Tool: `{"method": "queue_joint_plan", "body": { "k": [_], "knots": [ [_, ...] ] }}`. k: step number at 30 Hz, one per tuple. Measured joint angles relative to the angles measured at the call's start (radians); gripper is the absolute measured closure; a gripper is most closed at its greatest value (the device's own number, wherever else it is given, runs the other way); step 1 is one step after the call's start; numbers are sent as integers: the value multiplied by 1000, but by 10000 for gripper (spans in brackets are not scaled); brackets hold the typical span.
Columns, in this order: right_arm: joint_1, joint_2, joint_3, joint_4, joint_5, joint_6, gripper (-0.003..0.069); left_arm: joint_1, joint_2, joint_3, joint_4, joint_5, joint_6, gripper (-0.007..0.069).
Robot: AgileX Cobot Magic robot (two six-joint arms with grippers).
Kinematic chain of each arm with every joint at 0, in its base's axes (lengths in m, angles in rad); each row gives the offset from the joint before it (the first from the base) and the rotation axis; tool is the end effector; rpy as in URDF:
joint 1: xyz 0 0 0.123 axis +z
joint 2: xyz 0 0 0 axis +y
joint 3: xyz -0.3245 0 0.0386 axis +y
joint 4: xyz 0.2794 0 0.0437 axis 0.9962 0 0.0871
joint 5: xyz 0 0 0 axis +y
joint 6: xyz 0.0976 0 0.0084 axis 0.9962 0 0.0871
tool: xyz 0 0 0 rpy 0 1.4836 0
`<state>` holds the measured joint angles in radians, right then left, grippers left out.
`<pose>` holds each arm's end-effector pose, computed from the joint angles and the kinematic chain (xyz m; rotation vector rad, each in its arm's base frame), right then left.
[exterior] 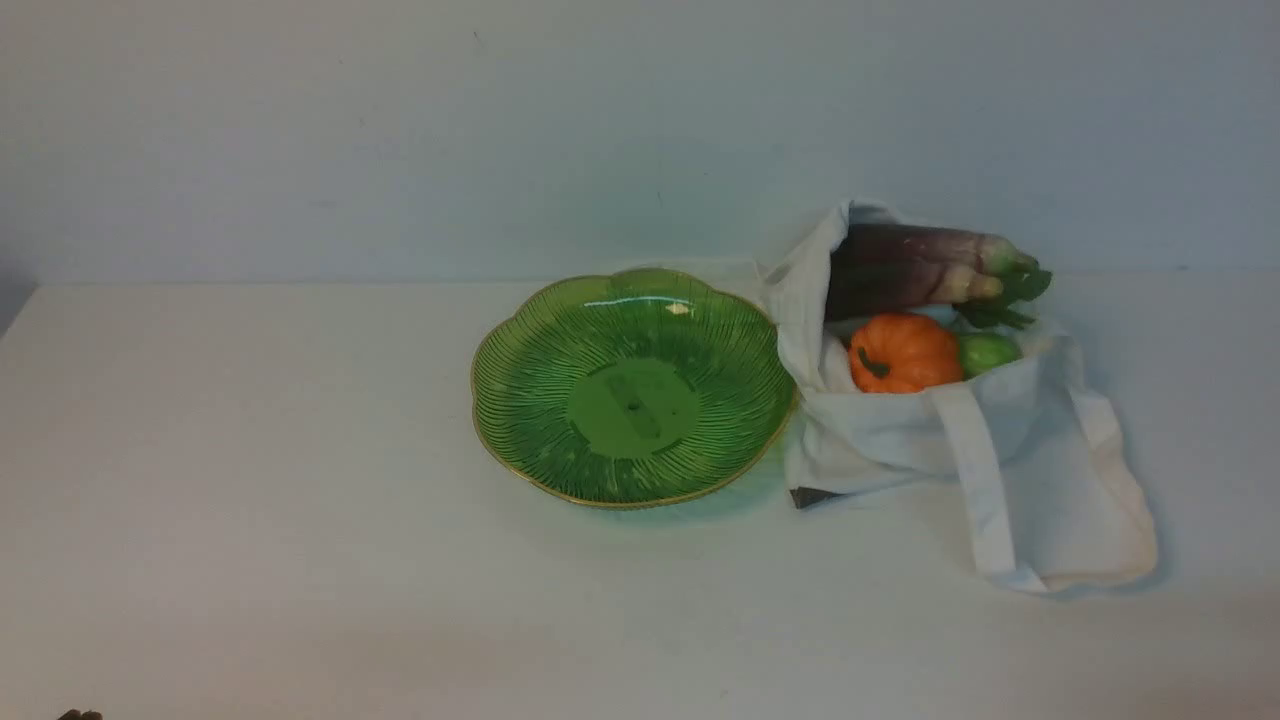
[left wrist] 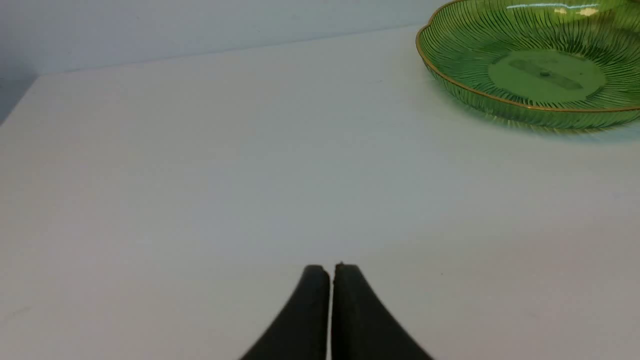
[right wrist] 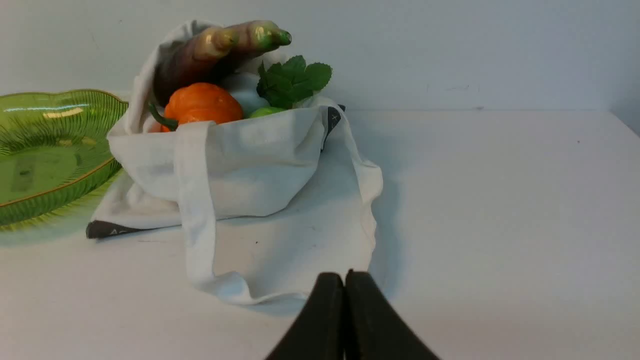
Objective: Take vegetables from cloth bag on white table place on plate.
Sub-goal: 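Reach into the white cloth bag and grasp a vegetable inside with the right gripper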
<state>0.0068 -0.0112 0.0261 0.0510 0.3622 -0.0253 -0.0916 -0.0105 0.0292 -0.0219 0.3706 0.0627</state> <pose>0.0489 0.0021 0.1694 0.0020 1.8604 0.0370 0.0485 -0.0052 0.1674 0.1307 1.8684 -0.0414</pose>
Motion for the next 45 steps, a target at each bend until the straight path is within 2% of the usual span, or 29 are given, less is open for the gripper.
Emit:
{"method": "queue_joint_plan", "body": {
  "k": [43,45],
  "knots": [
    [0,0,0,-1,0,3,673,0,0,0,0,0,0,629],
    [0,0,0,31,-1,25,673,0,0,0,0,0,0,629]
  ]
}}
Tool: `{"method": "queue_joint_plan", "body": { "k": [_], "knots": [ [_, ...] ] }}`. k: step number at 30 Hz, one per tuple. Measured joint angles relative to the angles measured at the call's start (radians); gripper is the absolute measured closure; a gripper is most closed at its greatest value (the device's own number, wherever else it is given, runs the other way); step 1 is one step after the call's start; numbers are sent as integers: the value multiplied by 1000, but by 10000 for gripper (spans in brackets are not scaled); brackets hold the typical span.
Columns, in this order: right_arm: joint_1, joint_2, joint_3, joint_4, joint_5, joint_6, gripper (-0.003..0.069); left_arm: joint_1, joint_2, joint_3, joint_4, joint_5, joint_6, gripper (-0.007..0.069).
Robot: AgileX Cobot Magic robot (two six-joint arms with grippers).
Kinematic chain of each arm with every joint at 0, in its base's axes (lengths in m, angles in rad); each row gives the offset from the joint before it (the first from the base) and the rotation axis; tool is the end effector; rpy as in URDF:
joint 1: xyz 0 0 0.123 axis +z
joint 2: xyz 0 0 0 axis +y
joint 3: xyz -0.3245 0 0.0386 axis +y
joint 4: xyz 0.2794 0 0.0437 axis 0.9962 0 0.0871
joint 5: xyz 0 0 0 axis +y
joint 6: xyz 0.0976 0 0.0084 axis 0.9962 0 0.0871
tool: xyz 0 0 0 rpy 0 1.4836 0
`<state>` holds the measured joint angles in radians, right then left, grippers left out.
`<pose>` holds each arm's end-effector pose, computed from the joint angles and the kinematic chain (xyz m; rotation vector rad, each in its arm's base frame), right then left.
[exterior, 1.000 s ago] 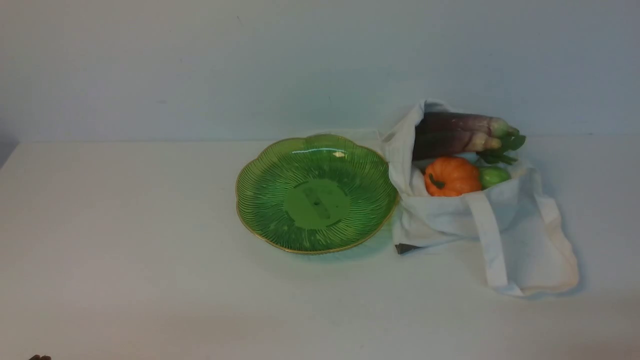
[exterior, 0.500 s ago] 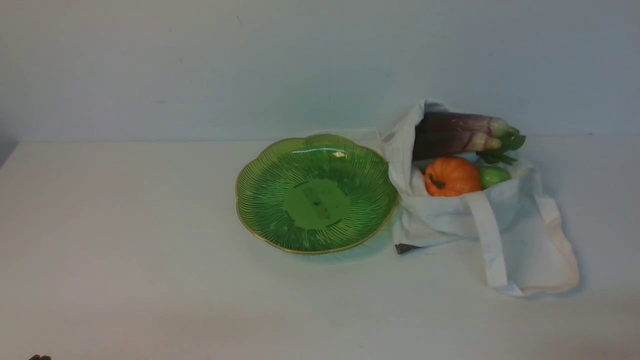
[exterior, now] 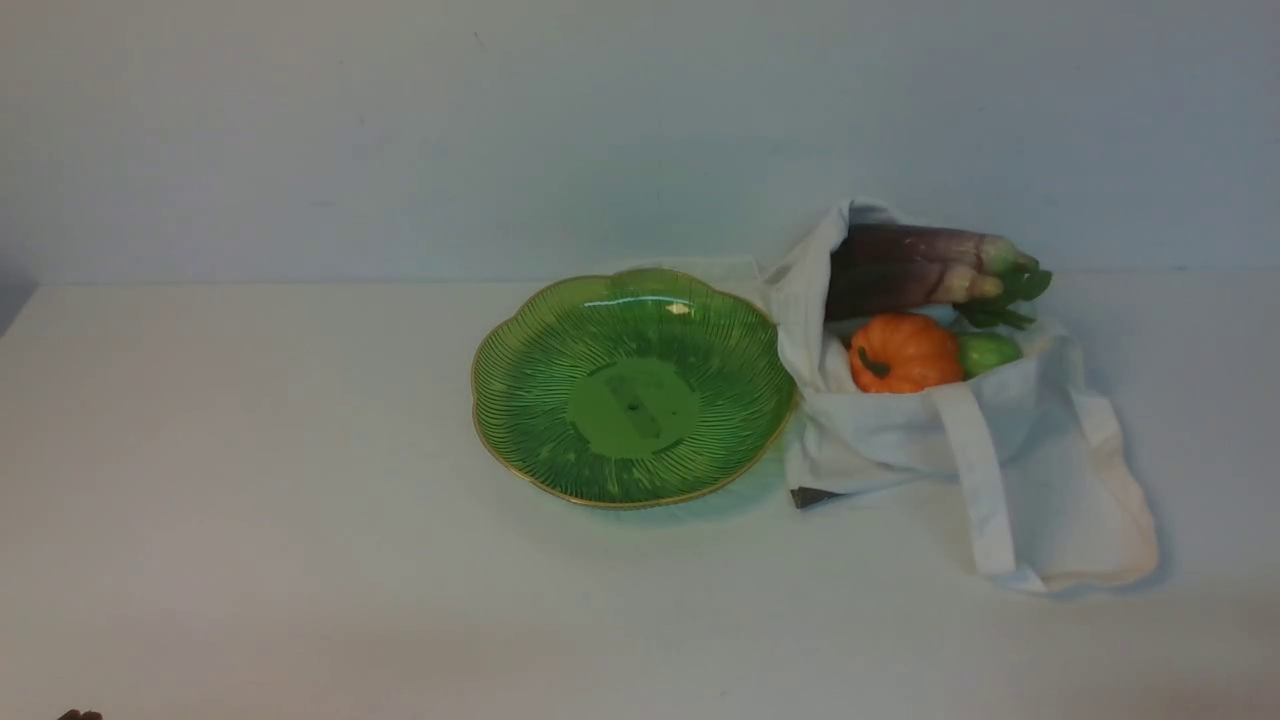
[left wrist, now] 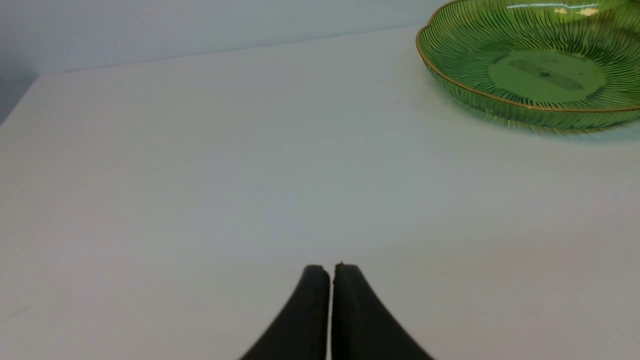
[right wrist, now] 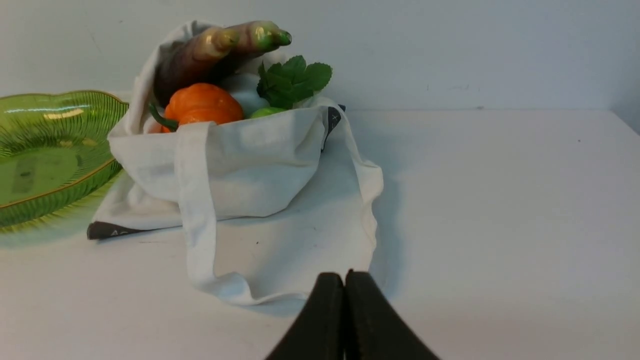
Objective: Take vegetables from cloth bag on white table place on plate.
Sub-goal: 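Reach into the white cloth bag and grasp a vegetable inside with the right gripper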
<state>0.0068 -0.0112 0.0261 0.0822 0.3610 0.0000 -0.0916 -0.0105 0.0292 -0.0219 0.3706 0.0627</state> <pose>0.0489 0.0032 0.1696 0.0450 1.8586 0.0851 0.0485 -0.0052 0.1674 0.1307 1.8684 -0.0414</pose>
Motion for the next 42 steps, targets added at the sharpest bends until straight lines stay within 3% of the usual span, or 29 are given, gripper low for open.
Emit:
{"method": "queue_joint_plan", "body": {
  "k": [7,11,17,24,28,33,38,42],
  "knots": [
    [0,0,2,505,-2,201,673,0,0,0,0,0,0,629],
    [0,0,1,647,-12,211,673,0,0,0,0,0,0,629],
    [0,0,-9,675,-70,195,673,0,0,0,0,0,0,629],
    [0,116,-273,545,-107,48,673,0,0,0,0,0,0,629],
    [0,406,-515,377,153,0,673,0,0,0,0,0,0,629],
    [0,716,-656,299,414,-16,673,0,0,0,0,0,0,629],
    [0,1026,-816,344,446,-126,667,0,0,0,0,0,0,629],
    [0,1227,-955,400,445,-221,622,0,0,0,0,0,0,629]
  ]
}}
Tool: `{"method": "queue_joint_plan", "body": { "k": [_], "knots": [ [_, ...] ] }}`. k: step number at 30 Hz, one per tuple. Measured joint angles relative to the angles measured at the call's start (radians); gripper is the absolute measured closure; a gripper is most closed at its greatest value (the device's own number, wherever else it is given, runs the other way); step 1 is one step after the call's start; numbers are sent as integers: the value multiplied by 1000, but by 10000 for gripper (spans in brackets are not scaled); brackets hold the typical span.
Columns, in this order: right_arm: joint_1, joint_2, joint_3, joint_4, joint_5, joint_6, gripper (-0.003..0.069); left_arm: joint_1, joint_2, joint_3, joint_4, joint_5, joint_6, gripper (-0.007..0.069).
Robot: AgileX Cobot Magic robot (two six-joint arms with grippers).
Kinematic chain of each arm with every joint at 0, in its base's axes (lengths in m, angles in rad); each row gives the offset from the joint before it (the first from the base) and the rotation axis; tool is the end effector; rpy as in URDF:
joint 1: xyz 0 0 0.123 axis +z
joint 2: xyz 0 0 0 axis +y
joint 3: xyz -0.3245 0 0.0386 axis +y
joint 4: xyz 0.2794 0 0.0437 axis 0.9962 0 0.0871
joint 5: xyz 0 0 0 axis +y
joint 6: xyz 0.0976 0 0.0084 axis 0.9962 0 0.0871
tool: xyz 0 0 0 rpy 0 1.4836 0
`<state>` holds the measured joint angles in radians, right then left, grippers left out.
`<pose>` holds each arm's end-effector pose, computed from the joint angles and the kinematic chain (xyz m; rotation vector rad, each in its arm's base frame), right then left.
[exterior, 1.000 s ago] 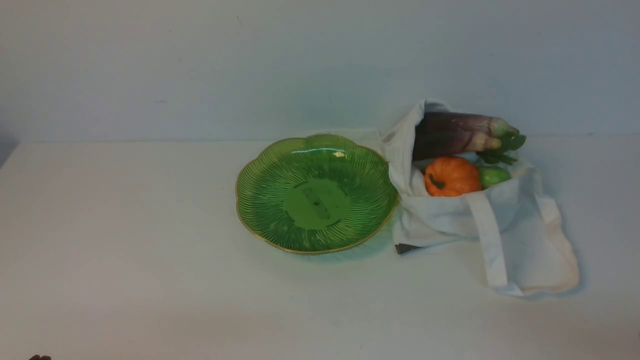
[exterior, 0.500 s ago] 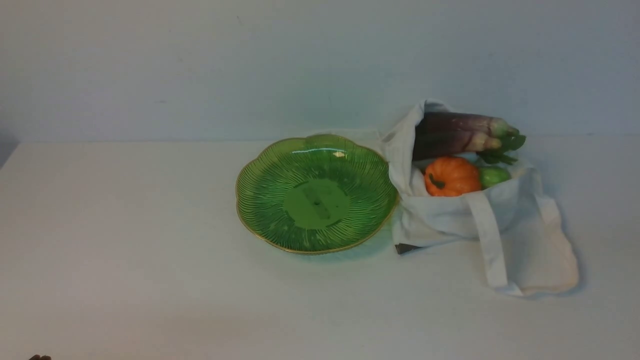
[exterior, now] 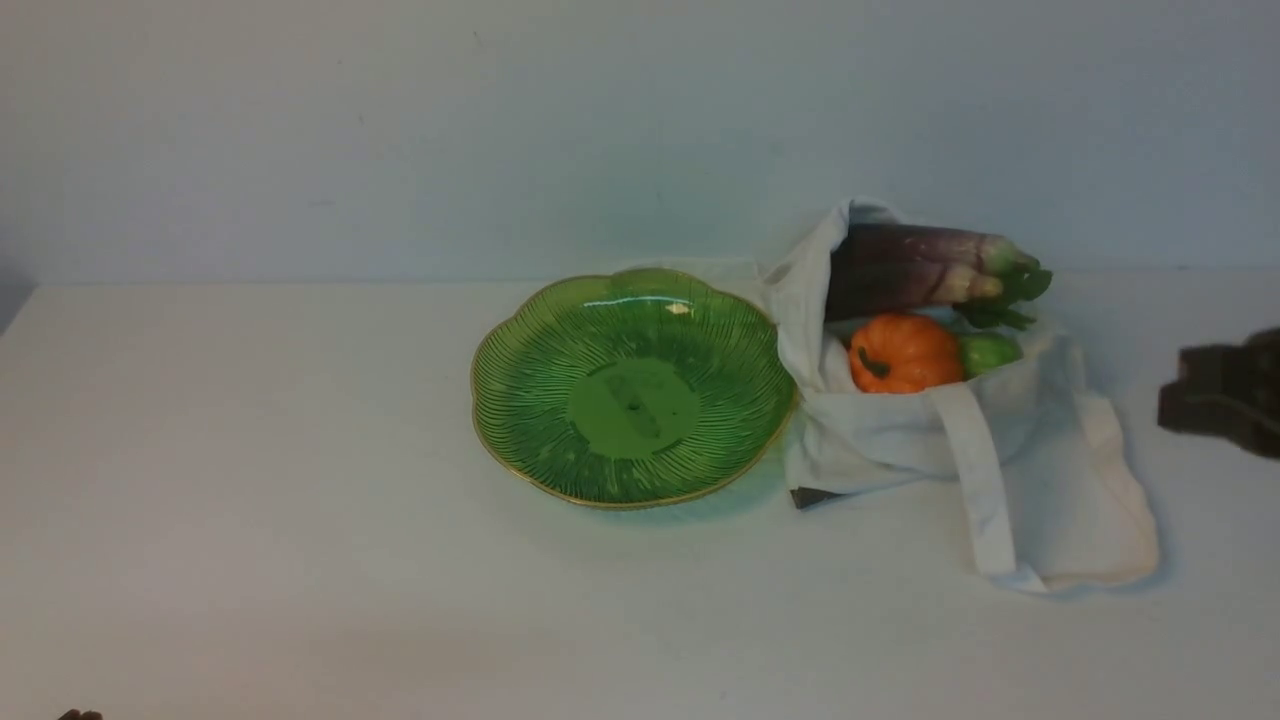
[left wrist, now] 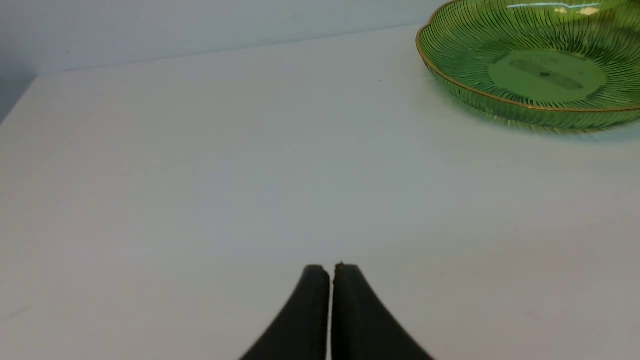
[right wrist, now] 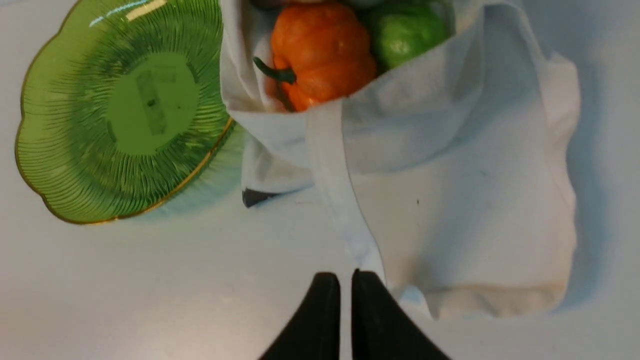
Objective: Take vegetables from cloth bag on white table place on plate.
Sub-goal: 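Reach into the white cloth bag and grasp a vegetable inside with the right gripper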
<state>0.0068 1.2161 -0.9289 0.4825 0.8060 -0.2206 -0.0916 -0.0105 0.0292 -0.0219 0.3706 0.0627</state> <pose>0.2575 0.0346 0.3286 0.0115 2.5034 0.4840 0.0485 -0.0052 0.1674 0.1307 1.8684 -0.0414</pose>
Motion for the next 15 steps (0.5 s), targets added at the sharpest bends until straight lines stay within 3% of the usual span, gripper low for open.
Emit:
{"method": "queue_joint_plan", "body": {
  "k": [4,9,11,15],
  "knots": [
    [31,176,-133,13,-3,-49,523,0,0,0,0,0,0,629],
    [90,475,-386,12,-2,-79,290,0,0,0,0,0,0,629],
    [91,529,-429,8,-1,-79,250,0,0,0,0,0,0,629],
    [92,690,-578,-6,12,-79,103,0,0,0,0,0,0,629]
  ]
}}
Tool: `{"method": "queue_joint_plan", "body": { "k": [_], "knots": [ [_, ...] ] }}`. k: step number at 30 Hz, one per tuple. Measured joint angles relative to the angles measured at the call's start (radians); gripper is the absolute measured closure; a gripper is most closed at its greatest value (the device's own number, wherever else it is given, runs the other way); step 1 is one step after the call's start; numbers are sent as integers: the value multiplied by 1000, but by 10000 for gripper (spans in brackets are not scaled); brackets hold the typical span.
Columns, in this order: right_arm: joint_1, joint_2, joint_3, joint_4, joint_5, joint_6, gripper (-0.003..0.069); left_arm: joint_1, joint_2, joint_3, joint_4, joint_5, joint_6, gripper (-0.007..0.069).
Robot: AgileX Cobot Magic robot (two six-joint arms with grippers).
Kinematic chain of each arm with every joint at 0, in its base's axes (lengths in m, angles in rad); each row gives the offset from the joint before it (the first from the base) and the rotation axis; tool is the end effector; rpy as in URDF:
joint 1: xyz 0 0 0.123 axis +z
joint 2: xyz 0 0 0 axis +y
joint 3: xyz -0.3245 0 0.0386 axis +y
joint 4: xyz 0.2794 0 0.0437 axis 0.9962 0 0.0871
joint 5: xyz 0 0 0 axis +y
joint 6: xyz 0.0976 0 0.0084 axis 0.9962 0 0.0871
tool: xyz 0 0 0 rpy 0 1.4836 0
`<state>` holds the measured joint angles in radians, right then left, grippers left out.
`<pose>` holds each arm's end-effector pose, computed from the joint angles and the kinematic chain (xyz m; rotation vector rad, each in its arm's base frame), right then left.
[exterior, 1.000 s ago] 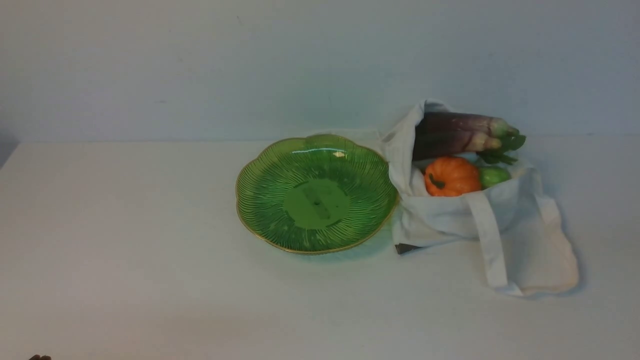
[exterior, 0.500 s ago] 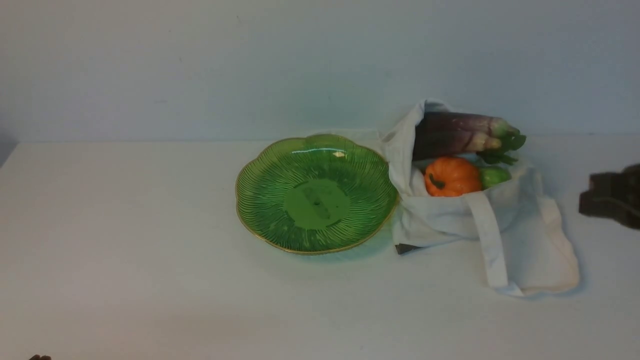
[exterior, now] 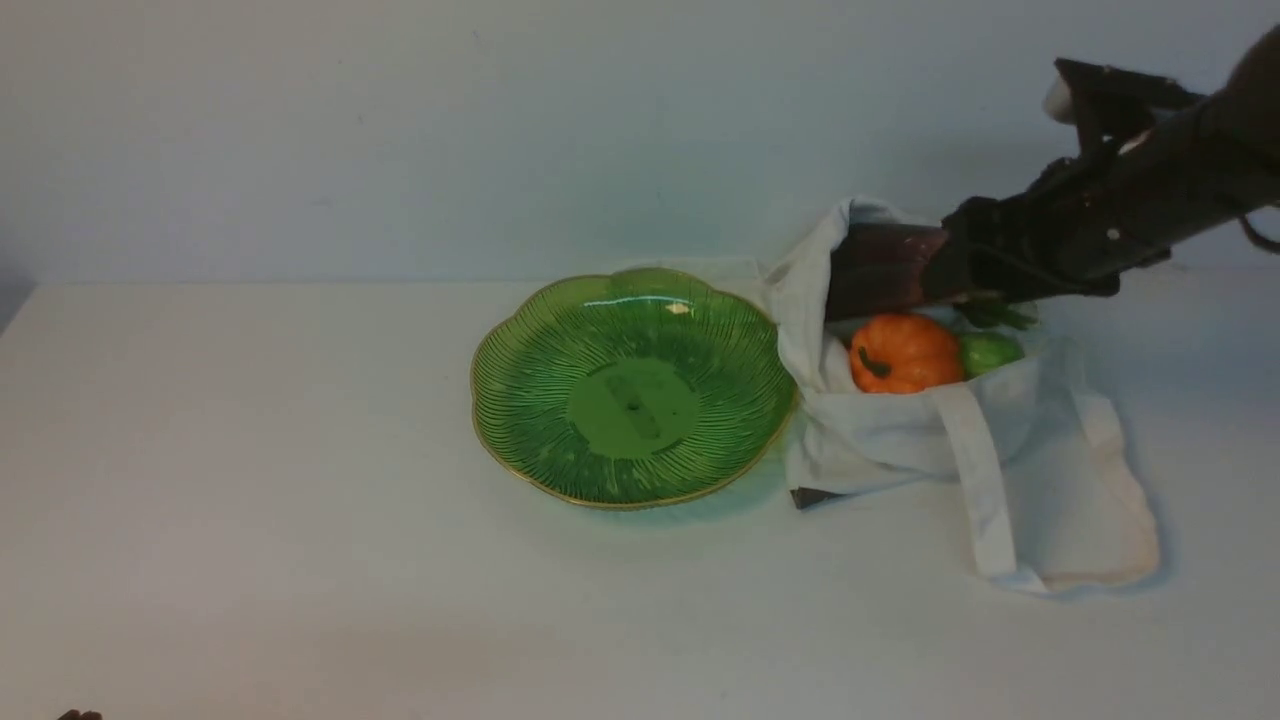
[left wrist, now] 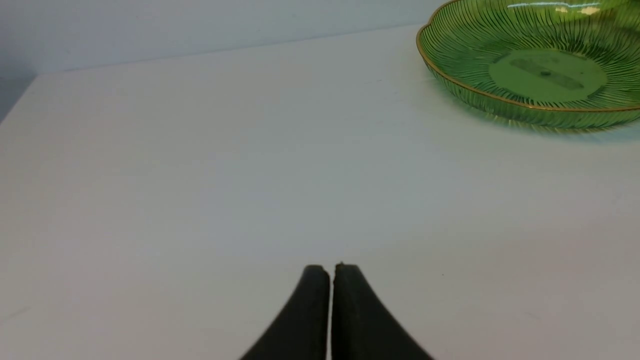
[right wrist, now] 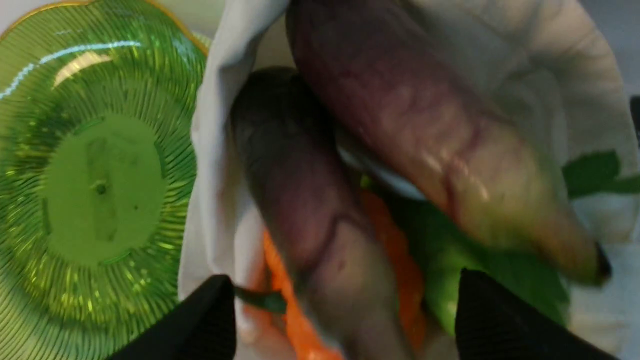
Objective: Take vegetables from cloth bag on white table place on plate.
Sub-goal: 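Reach into the white cloth bag and grasp a vegetable inside with the right gripper, then take the eggplant out of the bag and place it on the plate with the right gripper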
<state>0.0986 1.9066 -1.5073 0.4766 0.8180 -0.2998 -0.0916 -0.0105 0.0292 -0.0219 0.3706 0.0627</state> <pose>0.4564 0.0781 0.2672 -0.1929 2.6201 0.4976 0.0485 -0.0052 0.1674 0.1307 1.8684 -0.0414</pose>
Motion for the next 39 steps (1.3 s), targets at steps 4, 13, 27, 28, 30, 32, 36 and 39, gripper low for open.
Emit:
{"method": "queue_joint_plan", "body": {
  "k": [4,13,27,28,30,32,36,39],
  "knots": [
    [0,63,-50,8,2,1,69,0,0,0,0,0,0,629],
    [1,80,-67,36,17,-10,286,0,0,0,0,0,0,629],
    [6,-171,-71,-218,303,77,425,0,0,0,0,0,0,629],
    [6,-194,-71,-225,330,88,425,0,0,0,0,0,0,629],
    [6,-239,-71,-213,371,97,425,0,0,0,0,0,0,629],
    [14,-277,-71,-166,384,99,425,0,0,0,0,0,0,629],
    [95,-300,-71,-23,330,38,425,0,0,0,0,0,0,629],
    [189,-267,-73,28,251,-4,425,0,0,0,0,0,0,629]
  ]
}}
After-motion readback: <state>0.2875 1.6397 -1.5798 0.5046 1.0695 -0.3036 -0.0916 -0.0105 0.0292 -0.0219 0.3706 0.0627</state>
